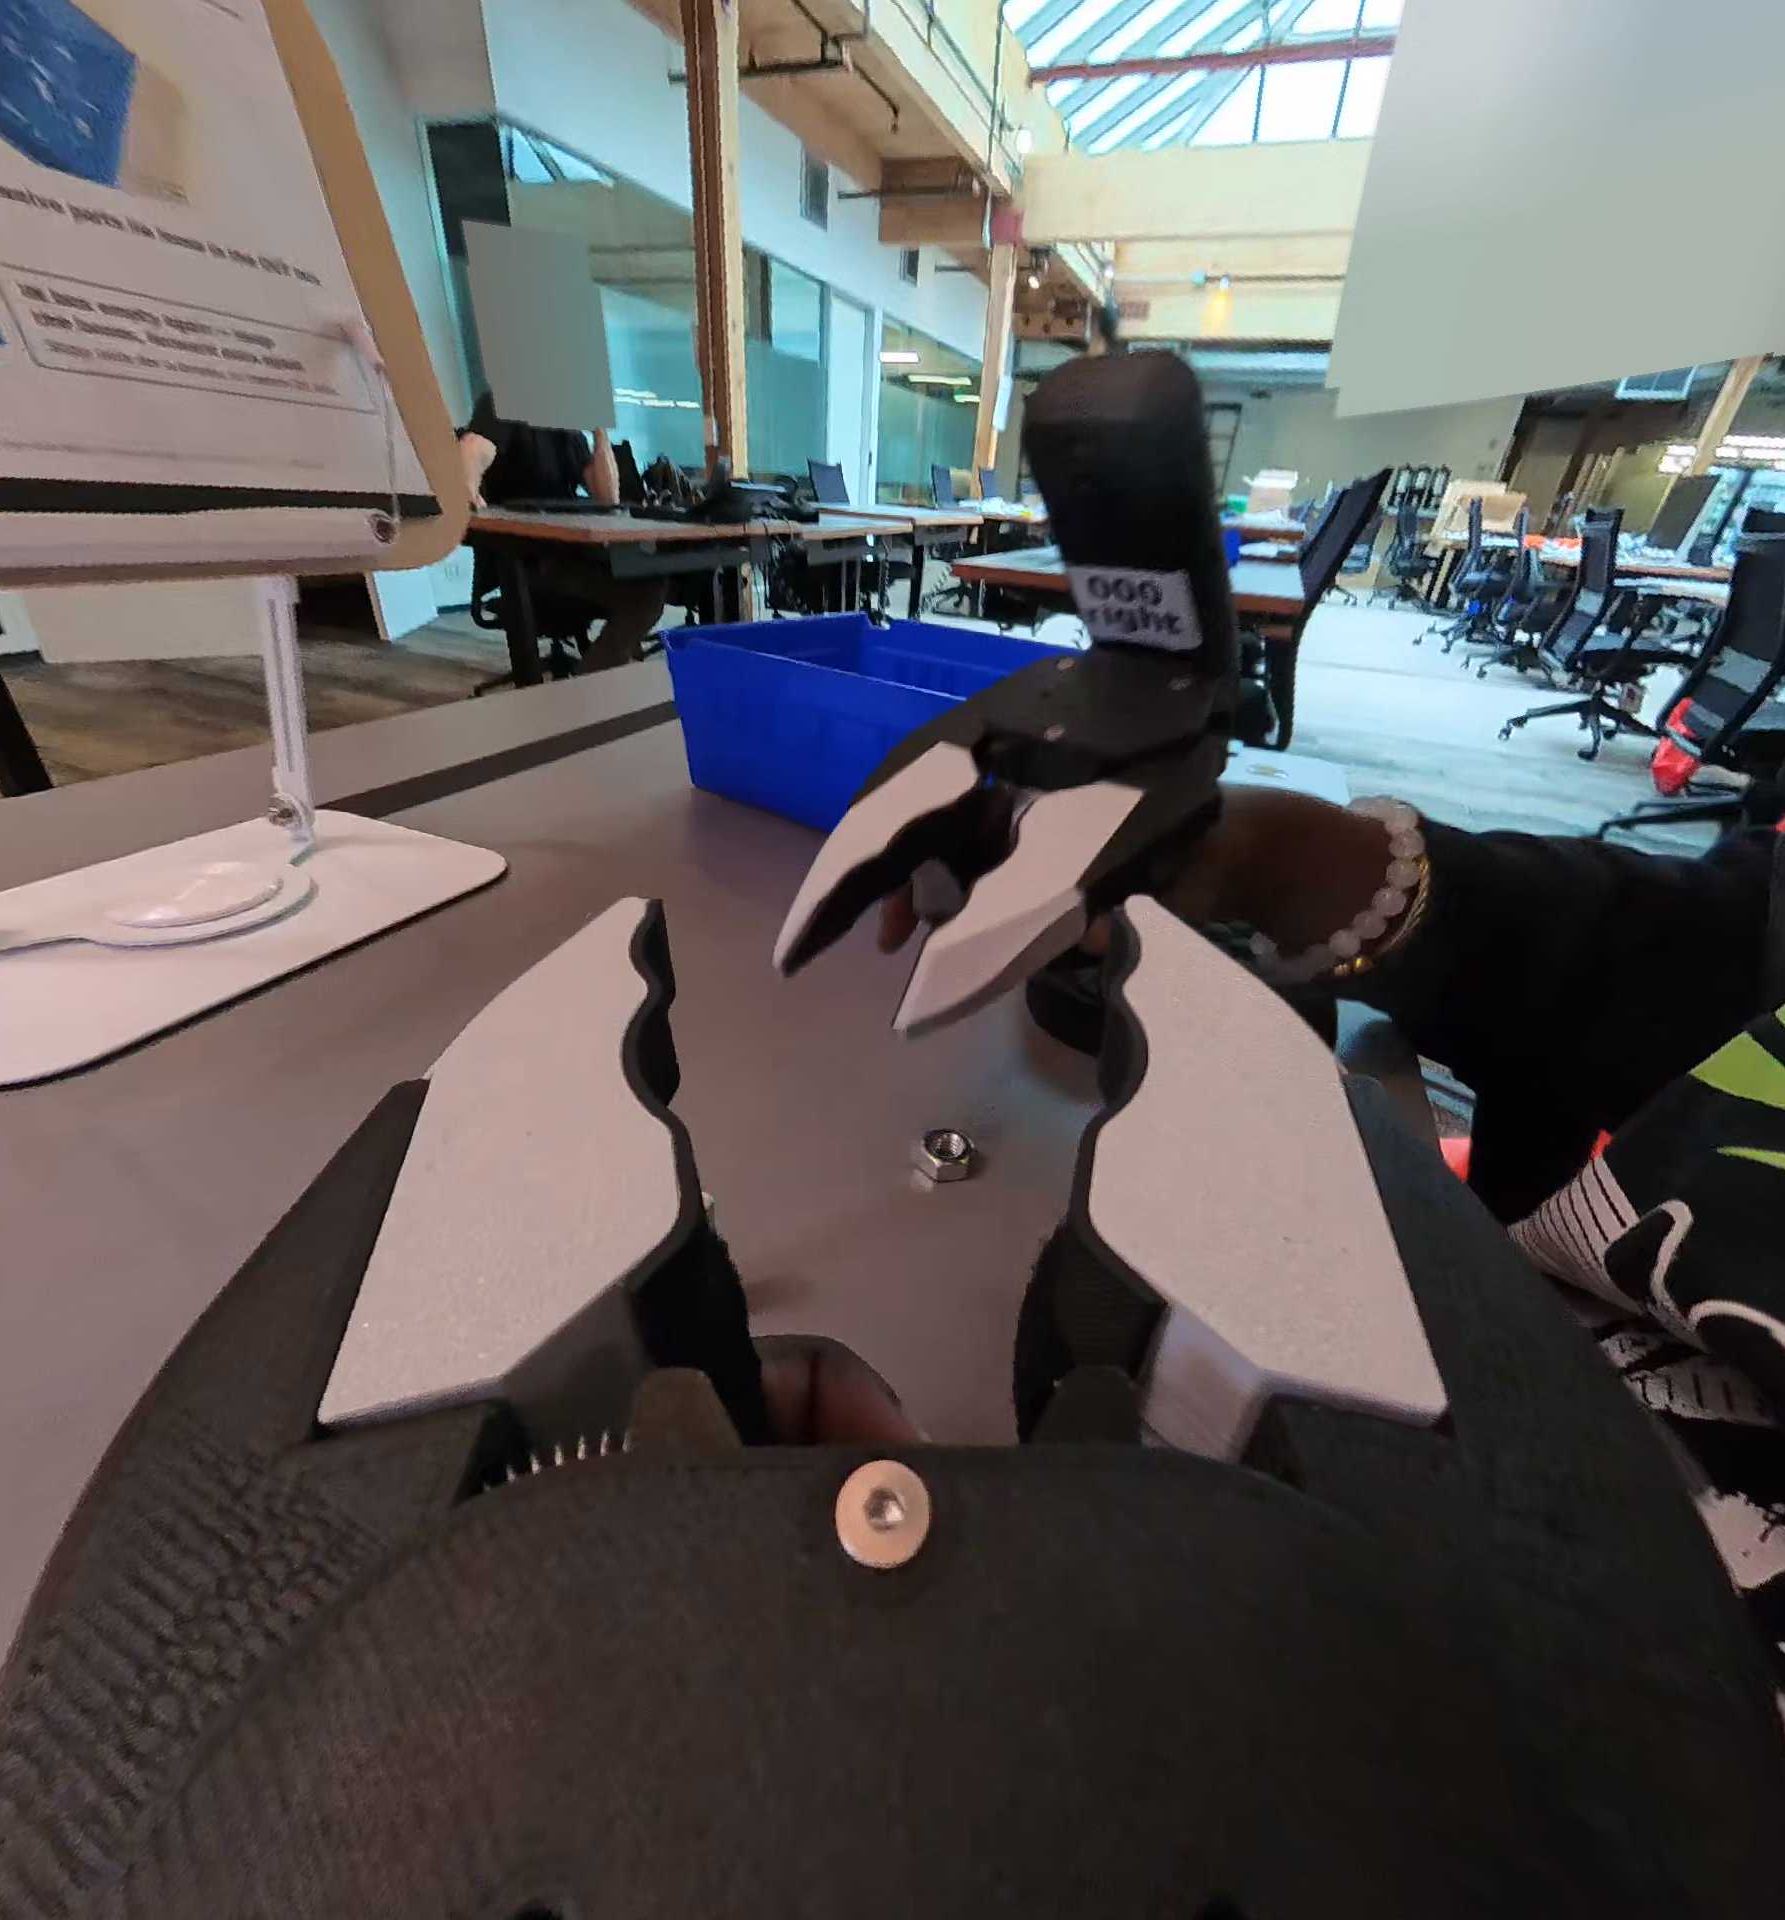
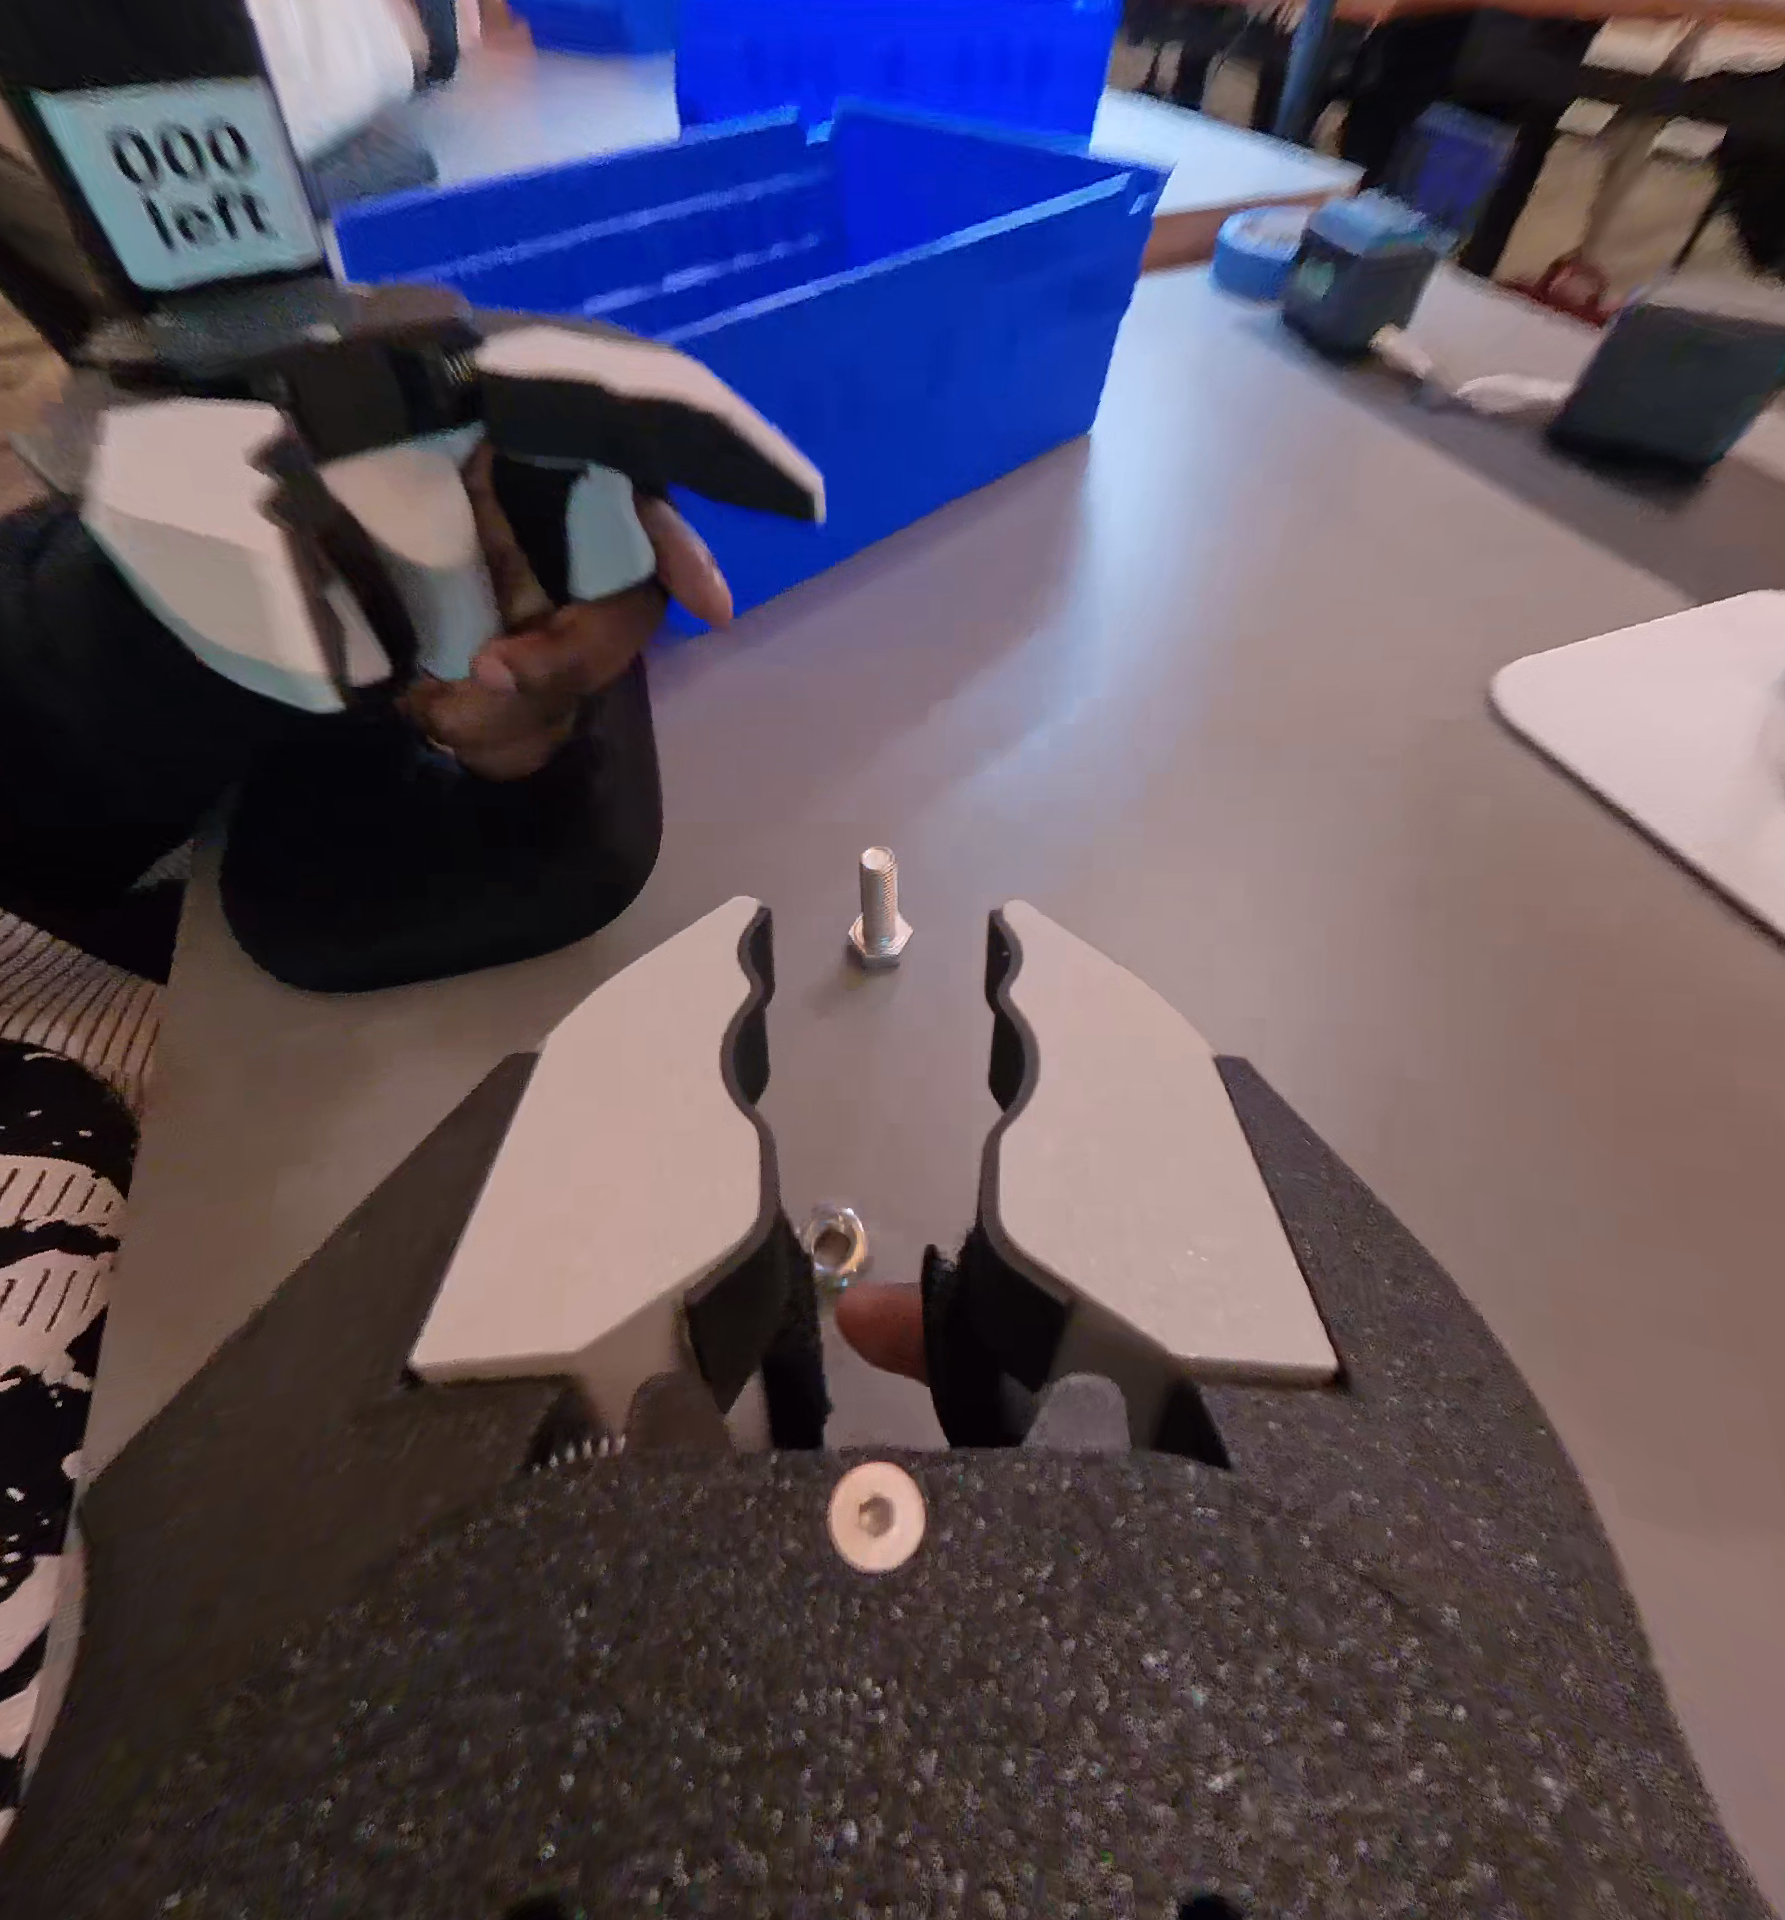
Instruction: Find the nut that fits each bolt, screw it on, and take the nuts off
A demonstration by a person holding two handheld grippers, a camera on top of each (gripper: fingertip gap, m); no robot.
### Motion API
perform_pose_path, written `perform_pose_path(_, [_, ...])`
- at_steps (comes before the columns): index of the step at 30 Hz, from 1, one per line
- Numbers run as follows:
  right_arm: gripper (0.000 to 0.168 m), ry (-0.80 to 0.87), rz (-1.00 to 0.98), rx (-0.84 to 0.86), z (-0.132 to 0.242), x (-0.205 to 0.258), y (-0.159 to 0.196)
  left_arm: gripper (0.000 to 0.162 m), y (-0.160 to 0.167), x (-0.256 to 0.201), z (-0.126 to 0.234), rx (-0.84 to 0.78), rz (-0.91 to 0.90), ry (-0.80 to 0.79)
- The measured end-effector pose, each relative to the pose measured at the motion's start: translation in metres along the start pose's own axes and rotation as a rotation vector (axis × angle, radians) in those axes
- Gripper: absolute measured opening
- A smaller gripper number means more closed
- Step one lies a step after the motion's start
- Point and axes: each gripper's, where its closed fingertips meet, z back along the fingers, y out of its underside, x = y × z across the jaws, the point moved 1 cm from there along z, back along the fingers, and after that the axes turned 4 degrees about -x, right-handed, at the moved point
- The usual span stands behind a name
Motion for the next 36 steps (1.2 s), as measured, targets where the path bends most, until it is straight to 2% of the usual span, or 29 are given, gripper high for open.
perform_pose_path(6, [0.033,-0.061,-0.002,0.152,-0.045,0.003,0.016,0.078,-0.002,0.001,0.005,-0.037,0.007,-0.003])
perform_pose_path(10, [0.030,-0.059,0.011,0.211,-0.058,0.002,0.024,0.077,-0.002,-0.001,0.006,-0.036,0.007,0.012])
perform_pose_path(12, [0.020,-0.057,0.013,0.213,-0.060,0.002,0.025,0.077,-0.001,-0.002,0.006,-0.032,0.007,0.021])
perform_pose_path(14, [0.010,-0.045,0.013,0.207,-0.057,0.000,0.023,0.077,0.000,-0.002,0.006,-0.026,0.010,0.020])
perform_pose_path(18, [0.010,-0.020,0.005,0.127,-0.039,-0.001,-0.001,0.074,0.001,0.003,0.004,-0.013,0.014,-0.020])
perform_pose_path(21, [0.010,-0.038,0.025,0.080,-0.018,0.008,-0.027,0.067,0.007,0.006,0.000,0.068,-0.025,-0.085])
perform_pose_path(23, [0.010,-0.059,0.049,0.059,-0.004,0.016,-0.045,0.067,0.013,0.002,-0.005,0.131,-0.077,-0.090])
perform_pose_path(26, [0.010,-0.115,0.083,0.052,0.013,0.033,-0.065,0.063,0.015,-0.009,-0.014,0.142,-0.133,-0.069])
perform_pose_path(33, [0.010,-0.190,0.126,0.078,0.022,0.054,-0.072,0.050,0.021,-0.022,-0.021,0.165,-0.146,-0.004])
perform_pose_path(36, [0.010,-0.205,0.122,0.070,0.021,0.057,-0.071,0.041,0.022,-0.026,-0.022,0.168,-0.130,0.022])
